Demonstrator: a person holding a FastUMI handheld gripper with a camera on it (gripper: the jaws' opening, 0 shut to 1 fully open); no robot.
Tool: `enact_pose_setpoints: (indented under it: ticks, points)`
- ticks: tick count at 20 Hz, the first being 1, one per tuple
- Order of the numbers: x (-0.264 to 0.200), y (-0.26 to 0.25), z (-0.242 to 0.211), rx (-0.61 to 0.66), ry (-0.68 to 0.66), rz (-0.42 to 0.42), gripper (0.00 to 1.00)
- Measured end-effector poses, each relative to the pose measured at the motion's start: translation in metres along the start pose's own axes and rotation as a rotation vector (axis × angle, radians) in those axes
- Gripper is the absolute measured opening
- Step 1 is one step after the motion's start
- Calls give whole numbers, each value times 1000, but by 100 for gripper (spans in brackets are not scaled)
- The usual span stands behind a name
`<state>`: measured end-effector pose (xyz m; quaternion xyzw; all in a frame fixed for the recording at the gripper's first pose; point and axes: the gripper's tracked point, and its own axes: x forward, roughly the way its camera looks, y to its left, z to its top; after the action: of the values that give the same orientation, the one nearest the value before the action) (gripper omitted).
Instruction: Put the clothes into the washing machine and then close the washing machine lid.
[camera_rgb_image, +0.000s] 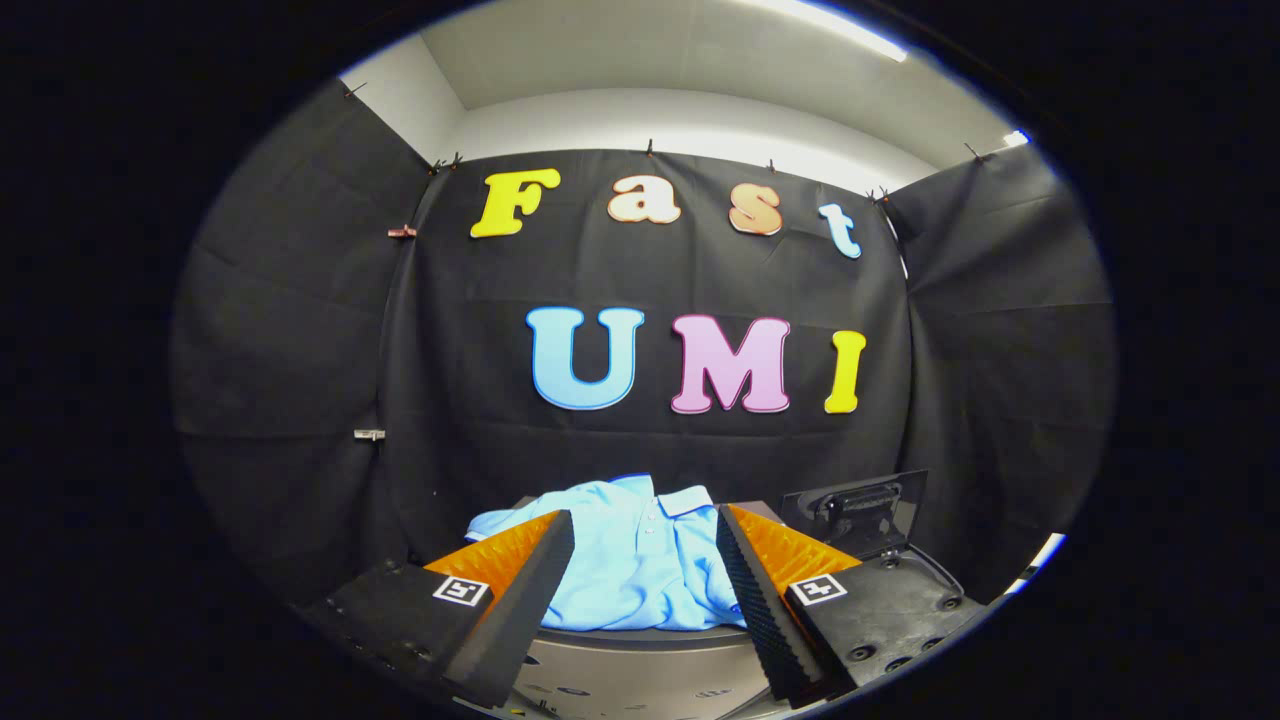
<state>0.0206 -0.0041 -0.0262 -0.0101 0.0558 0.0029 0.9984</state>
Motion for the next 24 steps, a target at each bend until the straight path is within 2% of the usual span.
enact_pose_setpoints:
  ticks: [6,8,12,20,24]
  points:
    - [23,9,8,14,22,22,93]
    - [35,8,3,-20,51,26,93]
    - [53,10,-18,-21,154,39,92]
    - [110,-2,-39,75,333,-11,92]
    - [135,6,-78,73,522,23,92]
